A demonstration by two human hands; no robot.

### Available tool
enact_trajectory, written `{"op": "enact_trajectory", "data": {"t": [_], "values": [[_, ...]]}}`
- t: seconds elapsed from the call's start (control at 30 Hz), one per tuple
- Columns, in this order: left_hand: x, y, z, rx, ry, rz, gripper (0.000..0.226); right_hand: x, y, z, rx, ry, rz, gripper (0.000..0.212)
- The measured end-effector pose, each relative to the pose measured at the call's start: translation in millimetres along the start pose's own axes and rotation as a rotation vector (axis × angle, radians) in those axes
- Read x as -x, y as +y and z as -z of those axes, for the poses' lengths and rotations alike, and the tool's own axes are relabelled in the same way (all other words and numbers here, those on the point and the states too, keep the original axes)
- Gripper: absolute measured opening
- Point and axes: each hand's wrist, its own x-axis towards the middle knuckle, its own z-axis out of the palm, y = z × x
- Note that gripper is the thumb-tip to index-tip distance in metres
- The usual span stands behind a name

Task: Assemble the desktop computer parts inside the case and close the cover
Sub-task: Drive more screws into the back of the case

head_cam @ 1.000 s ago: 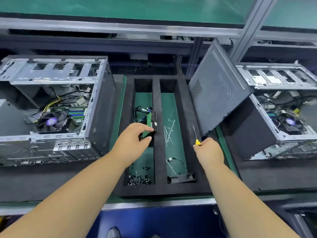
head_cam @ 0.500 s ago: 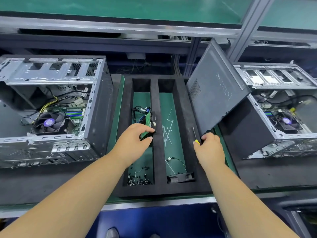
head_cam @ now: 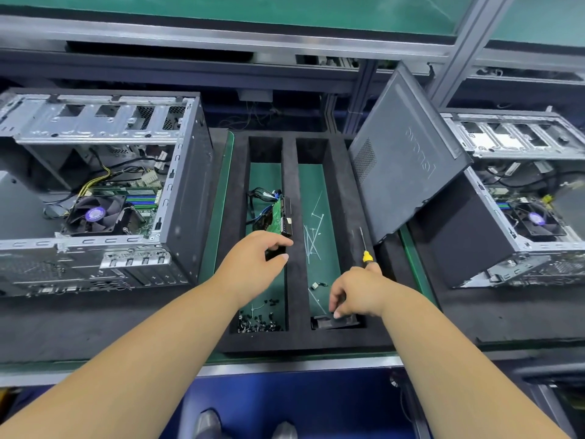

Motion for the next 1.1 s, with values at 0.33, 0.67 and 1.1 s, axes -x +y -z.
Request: {"op": "enact_trajectory", "data": {"t": [0.33,0.67,1.1], "values": [[10.3,-7.3,-12.3,-0.038,-0.048,0.005,0.031,2.6,-4.8,-1.7,-0.03,0.02,-0.016,0.009],[11.8,27.5,-13.5,-0.415,-0.231,-0.333,0.064,38.2,-13.5,66.8,-0.093,0.148,0.064,0.007],[21.6,81.5,82.4,-0.417,0.186,-0.421,0.031,87.0,-41.0,134.0,-0.766,0.417,0.137,0.033]]}}
